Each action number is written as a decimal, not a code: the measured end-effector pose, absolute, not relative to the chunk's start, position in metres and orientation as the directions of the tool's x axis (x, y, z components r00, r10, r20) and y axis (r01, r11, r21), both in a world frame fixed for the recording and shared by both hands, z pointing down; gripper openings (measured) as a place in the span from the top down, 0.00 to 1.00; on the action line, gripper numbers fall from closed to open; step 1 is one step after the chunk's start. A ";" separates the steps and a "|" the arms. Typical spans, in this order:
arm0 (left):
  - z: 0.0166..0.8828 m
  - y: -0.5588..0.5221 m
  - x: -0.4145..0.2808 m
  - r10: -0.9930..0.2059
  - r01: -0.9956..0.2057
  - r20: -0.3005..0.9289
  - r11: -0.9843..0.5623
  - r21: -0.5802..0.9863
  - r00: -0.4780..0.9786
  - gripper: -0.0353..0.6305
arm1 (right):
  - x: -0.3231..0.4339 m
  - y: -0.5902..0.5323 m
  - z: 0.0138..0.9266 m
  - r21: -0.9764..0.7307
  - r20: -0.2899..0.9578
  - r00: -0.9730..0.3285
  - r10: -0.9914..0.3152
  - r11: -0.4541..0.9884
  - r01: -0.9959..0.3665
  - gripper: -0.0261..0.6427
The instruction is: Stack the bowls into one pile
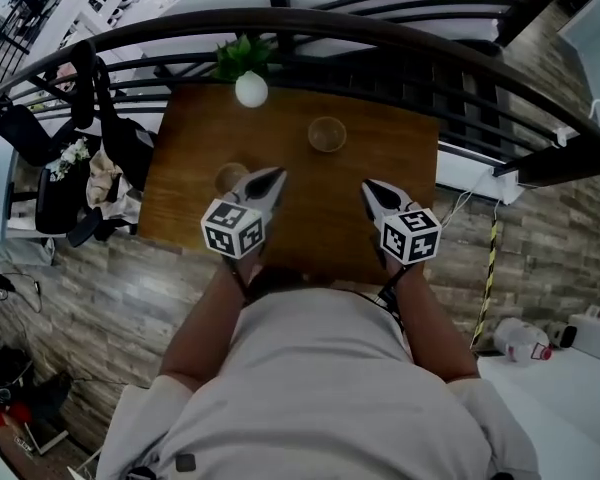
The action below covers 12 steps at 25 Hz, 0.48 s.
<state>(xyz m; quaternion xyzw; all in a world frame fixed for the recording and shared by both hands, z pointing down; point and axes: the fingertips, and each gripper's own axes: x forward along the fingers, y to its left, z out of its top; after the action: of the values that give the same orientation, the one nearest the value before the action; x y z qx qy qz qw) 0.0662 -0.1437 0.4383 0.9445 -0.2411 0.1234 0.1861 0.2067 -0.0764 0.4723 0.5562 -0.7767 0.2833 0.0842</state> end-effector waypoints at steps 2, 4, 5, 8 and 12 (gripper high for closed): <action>0.444 -0.145 0.078 -0.398 -0.494 0.331 -0.817 0.297 0.856 0.94 | 0.216 -0.077 0.477 -0.355 0.450 -0.363 -0.816 0.210 -0.911 0.95; 0.446 -0.147 0.094 -0.386 -0.488 0.339 -0.819 0.302 0.858 0.94 | 0.232 -0.077 0.480 -0.365 0.458 -0.358 -0.814 0.195 -0.910 0.95; 0.448 -0.149 0.103 -0.381 -0.486 0.343 -0.818 0.307 0.858 0.94 | 0.241 -0.077 0.482 -0.373 0.462 -0.357 -0.812 0.188 -0.909 0.95; 0.455 -0.159 0.116 -0.372 -0.482 0.346 -0.815 0.321 0.861 0.94 | 0.250 -0.080 0.487 -0.387 0.466 -0.357 -0.809 0.177 -0.905 0.95; 0.465 -0.170 0.115 -0.355 -0.469 0.350 -0.820 0.328 0.867 0.94 | 0.247 -0.090 0.496 -0.385 0.475 -0.353 -0.806 0.170 -0.907 0.95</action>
<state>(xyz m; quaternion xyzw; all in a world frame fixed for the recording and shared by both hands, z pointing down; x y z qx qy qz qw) 0.1147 -0.1700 0.4653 0.9439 -0.2183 0.1379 0.2058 0.2472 -0.0897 0.4960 0.5631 -0.7606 0.3128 0.0809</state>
